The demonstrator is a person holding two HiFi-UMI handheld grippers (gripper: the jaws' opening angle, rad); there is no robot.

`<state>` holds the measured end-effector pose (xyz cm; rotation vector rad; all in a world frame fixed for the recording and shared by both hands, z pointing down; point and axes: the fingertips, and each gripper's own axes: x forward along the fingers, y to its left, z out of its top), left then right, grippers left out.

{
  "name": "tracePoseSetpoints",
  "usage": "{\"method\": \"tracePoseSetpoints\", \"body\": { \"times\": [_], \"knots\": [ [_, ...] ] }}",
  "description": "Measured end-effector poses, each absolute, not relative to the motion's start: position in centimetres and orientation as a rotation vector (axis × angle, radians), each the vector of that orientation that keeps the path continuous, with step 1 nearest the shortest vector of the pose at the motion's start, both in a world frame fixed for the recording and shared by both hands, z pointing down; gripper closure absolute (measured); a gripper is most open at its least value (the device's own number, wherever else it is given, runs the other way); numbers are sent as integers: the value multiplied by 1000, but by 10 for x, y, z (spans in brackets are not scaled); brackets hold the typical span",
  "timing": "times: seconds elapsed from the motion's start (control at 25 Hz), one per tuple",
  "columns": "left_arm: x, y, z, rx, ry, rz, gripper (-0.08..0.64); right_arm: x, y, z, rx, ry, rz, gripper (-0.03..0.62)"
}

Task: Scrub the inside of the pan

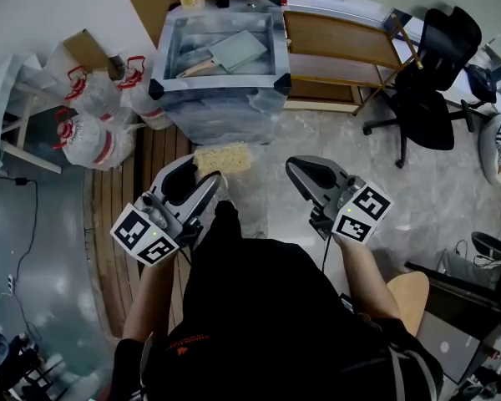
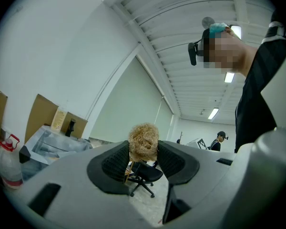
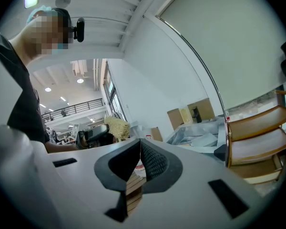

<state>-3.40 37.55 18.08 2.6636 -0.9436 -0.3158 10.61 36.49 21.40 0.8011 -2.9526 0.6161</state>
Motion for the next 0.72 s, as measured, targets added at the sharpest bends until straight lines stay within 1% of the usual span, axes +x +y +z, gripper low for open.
{"method": "tracePoseSetpoints", "body": {
  "times": [0.72],
  "knots": [
    [-143,167,207,2637,-882,-248,379,-4,176,238,840,-2873,725,587]
  ]
}}
